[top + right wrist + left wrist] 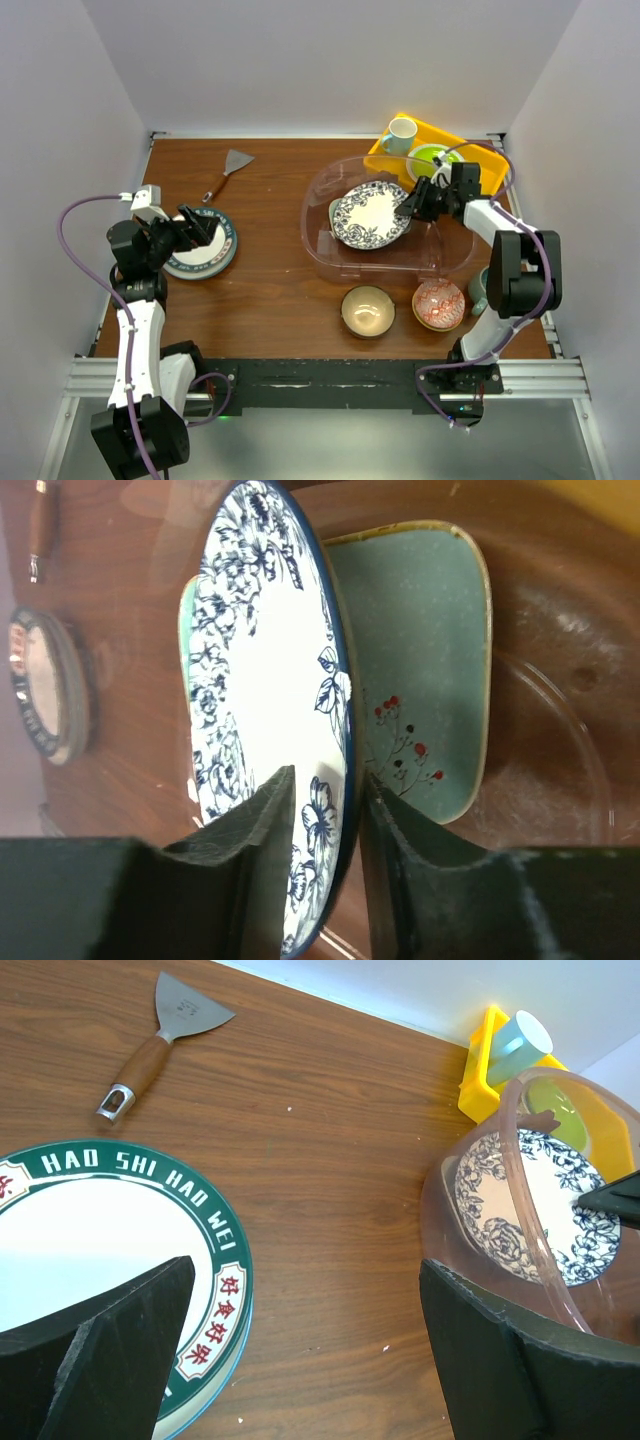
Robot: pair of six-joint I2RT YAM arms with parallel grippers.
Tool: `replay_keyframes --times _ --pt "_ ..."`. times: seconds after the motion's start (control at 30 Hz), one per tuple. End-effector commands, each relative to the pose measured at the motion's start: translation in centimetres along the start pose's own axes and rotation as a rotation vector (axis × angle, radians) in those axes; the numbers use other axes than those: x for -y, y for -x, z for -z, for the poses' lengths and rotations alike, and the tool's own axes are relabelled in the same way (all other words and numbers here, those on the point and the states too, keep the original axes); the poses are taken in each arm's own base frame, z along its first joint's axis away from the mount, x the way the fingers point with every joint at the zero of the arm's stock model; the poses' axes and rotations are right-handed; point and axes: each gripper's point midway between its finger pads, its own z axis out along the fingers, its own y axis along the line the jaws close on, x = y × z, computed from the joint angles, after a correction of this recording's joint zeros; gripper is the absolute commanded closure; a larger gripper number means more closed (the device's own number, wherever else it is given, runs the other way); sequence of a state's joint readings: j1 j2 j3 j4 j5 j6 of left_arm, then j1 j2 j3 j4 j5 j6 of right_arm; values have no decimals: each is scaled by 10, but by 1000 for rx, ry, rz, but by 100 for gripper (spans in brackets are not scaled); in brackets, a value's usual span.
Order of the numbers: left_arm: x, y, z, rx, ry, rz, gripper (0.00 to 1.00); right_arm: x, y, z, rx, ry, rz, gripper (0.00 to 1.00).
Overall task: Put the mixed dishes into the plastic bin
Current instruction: Place the plate in the plastic bin.
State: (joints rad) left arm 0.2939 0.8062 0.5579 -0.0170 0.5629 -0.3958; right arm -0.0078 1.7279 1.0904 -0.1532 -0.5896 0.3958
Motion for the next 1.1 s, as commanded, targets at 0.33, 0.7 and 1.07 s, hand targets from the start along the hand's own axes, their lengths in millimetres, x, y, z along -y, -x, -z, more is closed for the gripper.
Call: replay_keyframes --times 0.33,0.7,1.07 --pt "0 9 -2 36 -4 -55 0 1 38 5 66 -85 132 34" --pt "-1 11 -1 42 6 -56 0 2 31 0 29 -180 221 23" --pt "-15 9 1 29 90 -43 0 -2 38 15 53 -208 270 12"
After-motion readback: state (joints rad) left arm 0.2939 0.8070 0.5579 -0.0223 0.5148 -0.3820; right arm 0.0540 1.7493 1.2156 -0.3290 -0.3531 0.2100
